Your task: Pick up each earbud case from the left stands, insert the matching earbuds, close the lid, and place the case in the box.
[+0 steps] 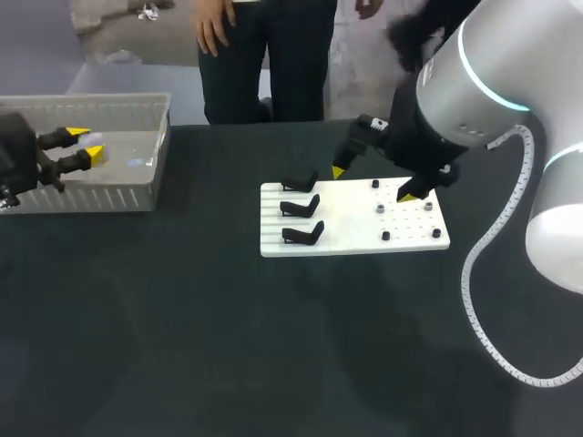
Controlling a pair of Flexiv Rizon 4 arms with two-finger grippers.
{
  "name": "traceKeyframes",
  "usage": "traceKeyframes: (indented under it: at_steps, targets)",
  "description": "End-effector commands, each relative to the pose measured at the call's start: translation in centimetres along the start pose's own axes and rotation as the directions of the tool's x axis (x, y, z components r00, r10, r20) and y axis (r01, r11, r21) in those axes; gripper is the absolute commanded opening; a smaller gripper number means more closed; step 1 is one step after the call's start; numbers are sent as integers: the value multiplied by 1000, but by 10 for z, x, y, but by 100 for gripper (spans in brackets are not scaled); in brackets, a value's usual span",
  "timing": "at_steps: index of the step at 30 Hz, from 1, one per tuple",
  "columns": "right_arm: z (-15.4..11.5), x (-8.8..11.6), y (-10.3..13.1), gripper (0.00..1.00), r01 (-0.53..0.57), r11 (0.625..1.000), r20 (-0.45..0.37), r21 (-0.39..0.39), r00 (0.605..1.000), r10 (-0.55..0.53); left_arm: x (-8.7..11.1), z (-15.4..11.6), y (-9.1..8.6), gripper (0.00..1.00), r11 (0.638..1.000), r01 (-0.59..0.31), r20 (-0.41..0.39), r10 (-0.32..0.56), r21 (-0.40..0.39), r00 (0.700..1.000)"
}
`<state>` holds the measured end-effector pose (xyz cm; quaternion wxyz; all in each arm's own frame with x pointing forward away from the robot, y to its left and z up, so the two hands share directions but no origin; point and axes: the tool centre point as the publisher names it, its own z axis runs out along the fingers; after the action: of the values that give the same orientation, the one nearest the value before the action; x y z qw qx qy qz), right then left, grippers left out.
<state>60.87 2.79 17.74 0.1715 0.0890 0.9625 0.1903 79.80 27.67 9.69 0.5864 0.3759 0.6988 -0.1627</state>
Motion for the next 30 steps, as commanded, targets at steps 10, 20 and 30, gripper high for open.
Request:
traceKeyframes:
  at_steps: [10,20,30]
  targets:
    - [-7,-4,-5,100,63,996,50,-70,997,-60,-46,-23,-48,100,999,-46,85,45,1,995]
    - [-12,-1,-13,100,202,958,86,-202,978,-188,-80,-39,-128,100,999,-33,70,31,35,997]
    - [-20,-6,-23,100,220,946,99,-238,974,-202,-87,-44,-169,100,999,33,89,-35,19,995]
